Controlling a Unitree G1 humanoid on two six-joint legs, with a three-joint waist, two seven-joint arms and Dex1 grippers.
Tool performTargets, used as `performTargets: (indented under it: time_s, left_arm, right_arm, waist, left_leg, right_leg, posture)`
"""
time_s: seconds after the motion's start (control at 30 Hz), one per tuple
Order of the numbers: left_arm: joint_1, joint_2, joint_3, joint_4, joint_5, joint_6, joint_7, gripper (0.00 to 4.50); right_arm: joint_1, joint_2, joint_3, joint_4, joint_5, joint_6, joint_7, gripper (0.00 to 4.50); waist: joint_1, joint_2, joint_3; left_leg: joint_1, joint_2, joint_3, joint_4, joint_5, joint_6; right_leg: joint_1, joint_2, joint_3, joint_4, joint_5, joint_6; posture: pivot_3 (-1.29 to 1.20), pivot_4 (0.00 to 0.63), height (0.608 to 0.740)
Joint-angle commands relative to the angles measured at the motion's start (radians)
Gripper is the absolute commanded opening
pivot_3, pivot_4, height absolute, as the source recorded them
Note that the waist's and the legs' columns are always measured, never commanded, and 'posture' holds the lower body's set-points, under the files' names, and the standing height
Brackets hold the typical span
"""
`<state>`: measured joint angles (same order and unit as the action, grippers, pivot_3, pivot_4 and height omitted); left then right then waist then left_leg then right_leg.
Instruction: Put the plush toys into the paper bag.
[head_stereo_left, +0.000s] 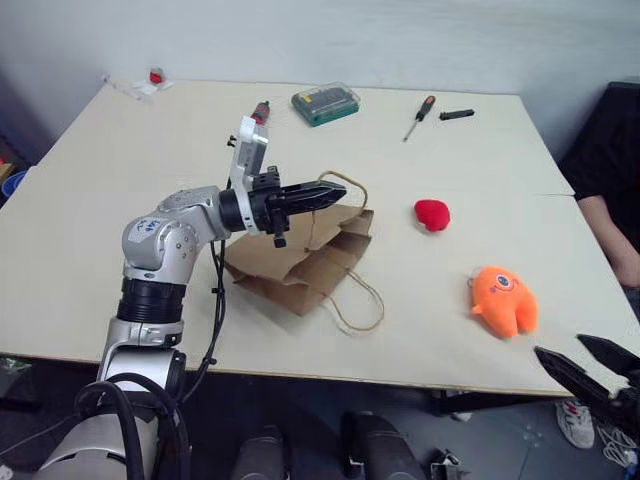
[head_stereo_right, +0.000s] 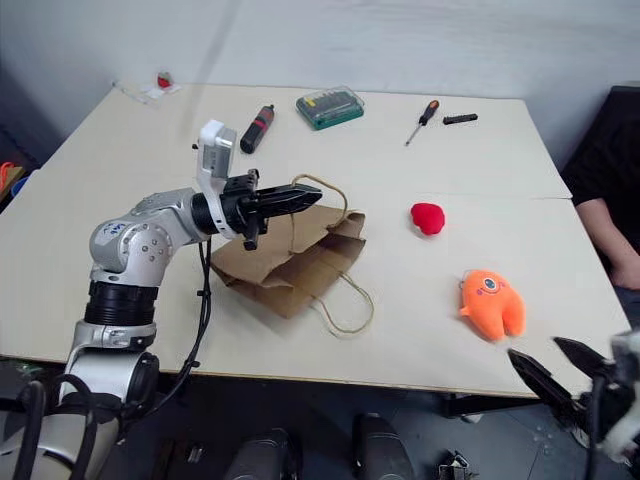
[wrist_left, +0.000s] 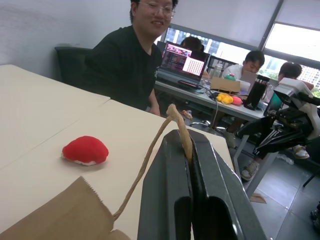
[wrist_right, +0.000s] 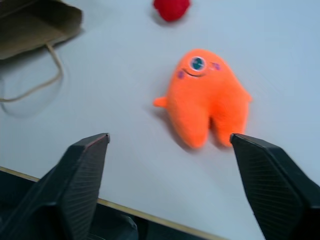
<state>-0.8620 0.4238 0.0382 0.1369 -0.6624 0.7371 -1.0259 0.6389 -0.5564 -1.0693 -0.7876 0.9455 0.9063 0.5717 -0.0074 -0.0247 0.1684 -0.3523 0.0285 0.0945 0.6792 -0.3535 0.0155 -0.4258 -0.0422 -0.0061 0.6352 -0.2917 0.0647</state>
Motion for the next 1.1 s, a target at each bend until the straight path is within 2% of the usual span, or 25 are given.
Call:
performTargets:
  time_s: [0.03,0.17,0.3,0.4,0.5,0.73,0.9,0.97,1.1]
  left_arm:
    - [-0.029,0.009,0.012,-0.014,-0.001,-0.025,-0.014,0.00]
    - [-0.030,0.006,0.006,-0.022,0.011,-0.045,-0.005,0.00]
    - [-0.030,0.004,0.011,-0.039,0.004,-0.044,0.011,0.00]
    - [-0.022,0.007,0.003,-0.053,0.011,-0.052,0.011,0.00]
    - [-0.024,0.005,0.006,-0.055,0.009,-0.054,0.020,0.00]
    - [-0.022,0.014,0.011,-0.061,0.002,-0.050,0.030,0.00]
    - [-0.036,0.013,0.016,-0.039,0.004,-0.054,0.033,0.00]
    - [-0.040,0.004,0.010,-0.034,0.007,-0.061,0.033,0.00]
    - [-0.048,-0.012,-0.011,-0.034,0.018,-0.078,0.025,0.00]
  right_arm:
    - [-0.099,-0.007,0.098,0.043,-0.089,-0.088,-0.087,4.49]
    - [-0.281,-0.010,0.237,0.119,-0.103,-0.069,-0.196,4.49]
    - [-0.455,-0.022,0.420,0.305,-0.202,-0.033,-0.274,4.49]
    - [-0.543,-0.018,0.494,0.416,-0.254,-0.023,-0.310,4.49]
    - [-0.589,-0.008,0.528,0.477,-0.242,-0.011,-0.295,3.89]
    - [-0.616,0.031,0.470,0.464,-0.141,0.059,-0.314,1.65]
    - [-0.616,-0.027,0.432,0.390,-0.023,0.123,-0.264,0.22]
    - [-0.672,-0.071,0.465,0.373,-0.011,0.131,-0.246,0.02]
    - [-0.945,-0.086,0.588,0.356,0.115,0.192,-0.237,0.02]
  waist:
    - [-0.008,0.000,0.000]
    - [-0.012,0.002,0.000]
    - [-0.010,0.003,0.000]
    - [-0.001,0.004,0.001]
    - [0.006,0.005,0.001]
    - [0.002,0.005,0.001]
    - [0.001,0.005,0.001]
    - [0.002,0.005,0.001]
    - [-0.014,0.007,0.002]
  left_leg:
    - [0.000,0.000,0.000,0.000,0.001,-0.001]
    - [0.000,0.000,0.000,0.000,0.004,-0.007]
    - [-0.001,0.000,0.000,0.001,0.004,-0.007]
    - [-0.002,0.000,0.000,0.001,0.004,-0.007]
    - [-0.002,0.000,0.000,0.001,0.004,-0.007]
    - [-0.002,0.000,0.000,0.002,0.004,-0.006]
    - [-0.002,0.001,0.000,0.001,0.004,-0.007]
    - [-0.002,0.000,0.000,0.002,0.004,-0.006]
    - [-0.001,0.000,0.001,0.002,0.004,-0.006]
  right_leg:
    - [0.000,0.000,0.001,0.000,0.000,0.000]
    - [-0.003,0.000,0.000,0.003,-0.001,-0.001]
    - [-0.004,0.000,0.000,0.003,-0.001,-0.001]
    - [-0.004,-0.001,0.000,0.002,-0.001,-0.001]
    - [-0.004,-0.001,0.000,0.003,-0.001,-0.001]
    - [-0.004,-0.001,0.000,0.003,-0.001,-0.001]
    - [-0.004,0.000,0.000,0.003,-0.001,-0.001]
    - [-0.004,-0.001,0.000,0.003,-0.001,-0.001]
    - [-0.004,-0.001,0.001,0.004,0.000,0.000]
  posture:
    - [0.00,0.150,0.740]
    - [0.00,0.150,0.740]
    - [0.00,0.150,0.740]
    - [0.00,0.150,0.740]
    - [0.00,0.150,0.740]
    - [0.00,0.150,0.740]
    - [0.00,0.150,0.740]
    - [0.00,0.150,0.740]
    - [0.00,0.150,0.740]
